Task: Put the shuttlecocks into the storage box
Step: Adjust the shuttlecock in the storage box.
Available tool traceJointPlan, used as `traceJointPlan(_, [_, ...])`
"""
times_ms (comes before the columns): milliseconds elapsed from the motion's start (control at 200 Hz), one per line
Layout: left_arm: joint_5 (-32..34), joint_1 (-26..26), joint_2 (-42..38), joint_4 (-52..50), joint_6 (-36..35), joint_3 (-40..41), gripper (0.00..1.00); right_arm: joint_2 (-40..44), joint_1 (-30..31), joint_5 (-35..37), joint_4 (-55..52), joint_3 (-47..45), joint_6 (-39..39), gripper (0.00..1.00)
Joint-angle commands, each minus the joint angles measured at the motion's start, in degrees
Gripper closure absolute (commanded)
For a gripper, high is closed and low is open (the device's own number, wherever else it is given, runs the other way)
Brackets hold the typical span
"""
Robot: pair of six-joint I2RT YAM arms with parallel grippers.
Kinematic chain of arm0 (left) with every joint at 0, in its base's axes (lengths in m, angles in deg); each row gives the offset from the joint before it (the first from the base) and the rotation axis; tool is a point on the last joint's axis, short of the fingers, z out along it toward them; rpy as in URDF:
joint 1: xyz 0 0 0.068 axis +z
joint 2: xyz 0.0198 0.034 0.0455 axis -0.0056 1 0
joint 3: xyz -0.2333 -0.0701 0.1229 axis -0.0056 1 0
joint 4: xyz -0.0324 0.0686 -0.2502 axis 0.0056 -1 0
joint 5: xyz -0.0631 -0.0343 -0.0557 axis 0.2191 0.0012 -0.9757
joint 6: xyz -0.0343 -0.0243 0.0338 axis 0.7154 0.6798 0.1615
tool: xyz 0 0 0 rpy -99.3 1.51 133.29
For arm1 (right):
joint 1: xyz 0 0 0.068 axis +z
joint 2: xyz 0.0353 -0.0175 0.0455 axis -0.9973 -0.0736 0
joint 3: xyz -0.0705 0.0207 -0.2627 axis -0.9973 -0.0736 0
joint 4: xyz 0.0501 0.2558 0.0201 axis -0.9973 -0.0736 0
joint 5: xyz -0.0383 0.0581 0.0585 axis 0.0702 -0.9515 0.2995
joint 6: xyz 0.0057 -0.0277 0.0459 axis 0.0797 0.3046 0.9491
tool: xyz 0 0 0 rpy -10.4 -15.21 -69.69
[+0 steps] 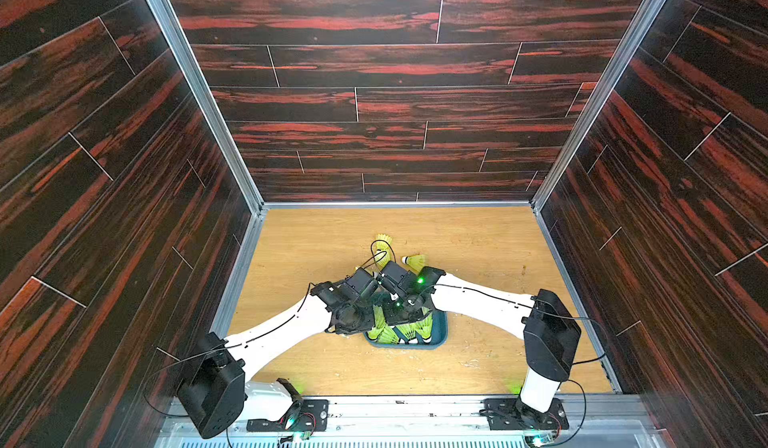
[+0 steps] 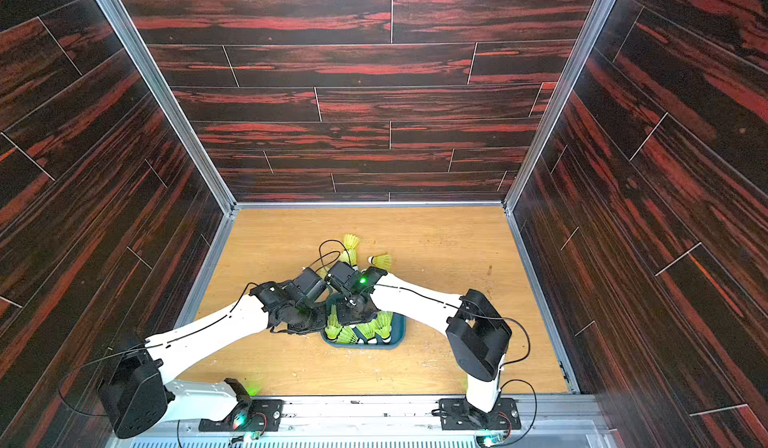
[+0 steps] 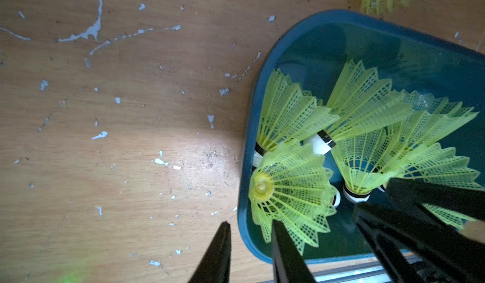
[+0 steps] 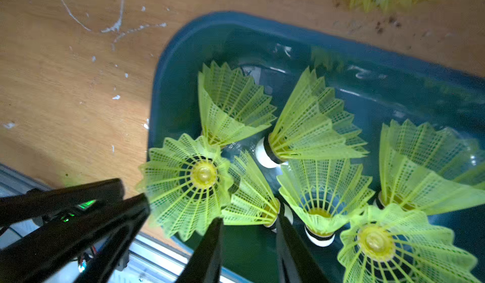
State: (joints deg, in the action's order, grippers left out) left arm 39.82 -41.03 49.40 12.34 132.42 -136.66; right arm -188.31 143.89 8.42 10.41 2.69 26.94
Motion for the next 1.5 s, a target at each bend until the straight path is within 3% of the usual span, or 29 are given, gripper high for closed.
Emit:
traceJointPlan(0, [0.85,0.37,-1.97,0.67,0.16,0.41,0.70,1.90,0.61,-1.61,0.25,-3.08,0.61,0.67])
traceJointPlan(125, [0.96,0.37,-2.70,0.79,0.26,1.07,0.70,6.33,0.87,-2.54,6.29,-7.52,-3.18,0.67])
traceJointPlan(311, [0.46,0.41,-3.41,2.04,0.89,2.31,0.70,14.22,0.95,0.83,18.30,-17.05,-15.24,0.65])
traceJointPlan(576, [0.50,0.61,-3.22,1.79,0.70,1.87,0.70,12.89,0.78,-3.15,21.61,-17.74,-23.22,0.64])
traceJointPlan(772, [0.96,0.68,-3.71,1.40,0.84,1.42,0.70,15.70,0.78,-4.80,25.77,-23.35,-30.83,0.50])
traceJointPlan(877, [0.86,0.88,-3.80,1.47,1.10,1.77,0.70,14.29,0.87,-6.86,25.90,-23.42,-34.86,0.49])
traceJointPlan(1498, [0.24,1.27,-3.84,1.87,1.20,2.12,0.70,4.32,1.25,-10.89,27.09,-19.15,-36.93,0.38])
